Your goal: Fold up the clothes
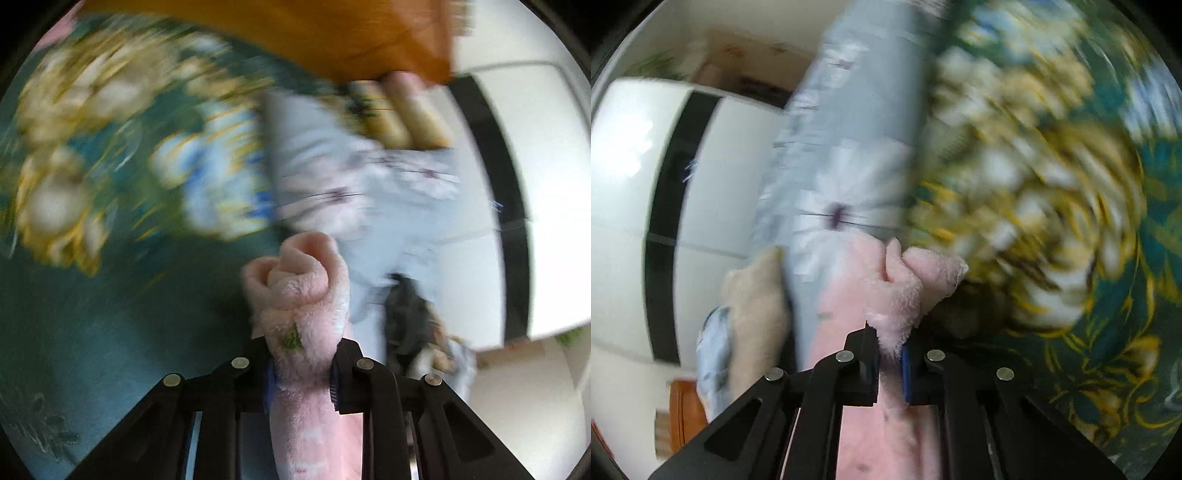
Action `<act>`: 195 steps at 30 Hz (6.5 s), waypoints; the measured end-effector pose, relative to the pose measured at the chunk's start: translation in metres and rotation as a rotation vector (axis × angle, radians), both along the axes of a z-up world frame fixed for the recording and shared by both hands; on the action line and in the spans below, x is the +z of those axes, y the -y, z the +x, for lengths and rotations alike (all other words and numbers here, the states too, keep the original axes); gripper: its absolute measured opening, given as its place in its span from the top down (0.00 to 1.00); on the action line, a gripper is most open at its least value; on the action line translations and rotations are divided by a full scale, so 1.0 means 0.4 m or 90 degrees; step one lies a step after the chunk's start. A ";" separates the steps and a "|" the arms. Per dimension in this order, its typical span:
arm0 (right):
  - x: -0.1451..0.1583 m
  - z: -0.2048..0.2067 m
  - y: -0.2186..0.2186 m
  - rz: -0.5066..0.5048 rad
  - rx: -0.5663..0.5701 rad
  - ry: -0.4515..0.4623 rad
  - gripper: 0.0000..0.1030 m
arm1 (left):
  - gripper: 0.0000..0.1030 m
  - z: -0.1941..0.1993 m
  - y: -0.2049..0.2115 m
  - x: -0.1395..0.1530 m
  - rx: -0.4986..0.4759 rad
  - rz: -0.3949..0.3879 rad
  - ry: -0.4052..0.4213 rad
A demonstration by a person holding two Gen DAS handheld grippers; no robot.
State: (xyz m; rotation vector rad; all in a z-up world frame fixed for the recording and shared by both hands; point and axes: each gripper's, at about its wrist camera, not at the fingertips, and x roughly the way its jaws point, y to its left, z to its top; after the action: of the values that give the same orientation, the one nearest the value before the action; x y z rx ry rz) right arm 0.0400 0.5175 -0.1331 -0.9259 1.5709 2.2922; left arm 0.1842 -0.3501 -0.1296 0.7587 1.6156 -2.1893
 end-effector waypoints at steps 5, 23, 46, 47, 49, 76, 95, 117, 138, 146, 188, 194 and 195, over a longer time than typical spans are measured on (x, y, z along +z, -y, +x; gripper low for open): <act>0.120 0.145 0.002 0.062 0.052 -0.051 0.91 | 0.77 0.088 0.008 0.094 -0.057 -0.088 -0.019; 0.120 0.278 0.209 0.227 0.133 0.045 0.91 | 0.45 0.199 0.041 -0.147 -0.049 -0.015 0.200; -0.056 0.141 1.142 0.393 0.752 0.135 0.91 | 0.41 0.403 -0.172 -0.066 -0.177 0.054 0.052; -0.054 0.142 1.141 0.375 0.758 0.135 0.90 | 0.40 0.385 -0.189 -0.058 -0.196 0.053 0.045; -0.047 0.148 1.144 0.358 0.770 0.132 0.86 | 0.37 0.331 -0.236 -0.041 -0.245 0.052 0.029; 0.128 0.344 0.723 0.300 0.552 0.052 0.56 | 0.88 -0.235 -0.820 -0.096 -0.680 -0.008 0.159; 0.087 0.311 0.787 0.320 0.574 0.094 0.56 | 0.87 -0.115 -0.684 -0.140 -0.608 -0.115 0.186; 0.150 0.286 0.857 0.353 0.548 0.092 0.56 | 0.30 0.358 -0.041 -0.143 -0.053 -0.108 0.136; 0.181 0.308 0.747 0.311 0.499 0.040 0.56 | 0.81 0.044 -0.492 0.412 -0.373 -0.320 -0.112; 0.120 0.334 0.651 0.256 0.454 0.048 0.56 | 0.81 -0.115 -1.036 0.359 -0.654 -0.348 -0.077; -0.061 0.019 0.949 0.404 0.737 0.107 0.40 | 0.29 0.206 -0.559 0.166 -0.406 -0.279 0.232; -0.061 0.034 0.974 0.410 0.740 0.132 0.77 | 0.29 0.206 -0.563 0.172 -0.415 -0.258 0.215; -0.054 0.036 0.974 0.413 0.740 0.135 0.80 | 0.29 0.204 -0.570 0.172 -0.422 -0.258 0.212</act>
State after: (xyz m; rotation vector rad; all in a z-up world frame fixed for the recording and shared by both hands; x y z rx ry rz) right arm 0.0544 0.1281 -0.1548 -2.0702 0.0118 2.8502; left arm 0.2658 -0.1222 -0.0608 1.5799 0.7773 -2.5020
